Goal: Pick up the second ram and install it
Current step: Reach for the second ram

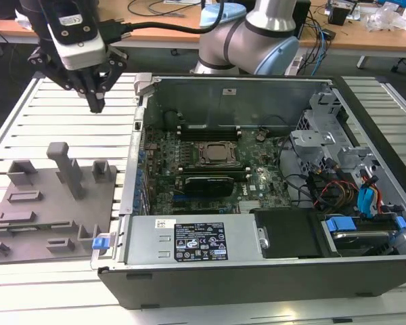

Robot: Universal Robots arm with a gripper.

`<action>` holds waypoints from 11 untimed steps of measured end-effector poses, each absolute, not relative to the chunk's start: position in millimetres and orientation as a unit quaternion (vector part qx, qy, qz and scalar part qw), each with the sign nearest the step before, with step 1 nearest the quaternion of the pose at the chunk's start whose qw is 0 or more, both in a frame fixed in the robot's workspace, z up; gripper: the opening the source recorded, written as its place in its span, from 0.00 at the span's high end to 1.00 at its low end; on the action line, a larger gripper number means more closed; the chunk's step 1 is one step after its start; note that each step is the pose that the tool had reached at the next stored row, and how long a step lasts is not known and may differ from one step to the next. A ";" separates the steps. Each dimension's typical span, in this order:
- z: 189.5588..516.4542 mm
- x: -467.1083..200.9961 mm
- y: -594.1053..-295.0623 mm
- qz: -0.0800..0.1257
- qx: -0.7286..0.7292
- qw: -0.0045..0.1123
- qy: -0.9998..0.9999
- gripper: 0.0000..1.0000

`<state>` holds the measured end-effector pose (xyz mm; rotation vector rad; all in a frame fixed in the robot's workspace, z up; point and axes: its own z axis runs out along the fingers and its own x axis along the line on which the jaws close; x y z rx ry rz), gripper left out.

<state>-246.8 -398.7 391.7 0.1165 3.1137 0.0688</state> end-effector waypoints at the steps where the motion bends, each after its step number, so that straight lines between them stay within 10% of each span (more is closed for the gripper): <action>1: 391.6 -250.9 -398.7 0.022 0.037 0.013 0.999 0.89; 11: 390.6 -286.5 -398.7 0.022 0.037 0.013 0.999 0.89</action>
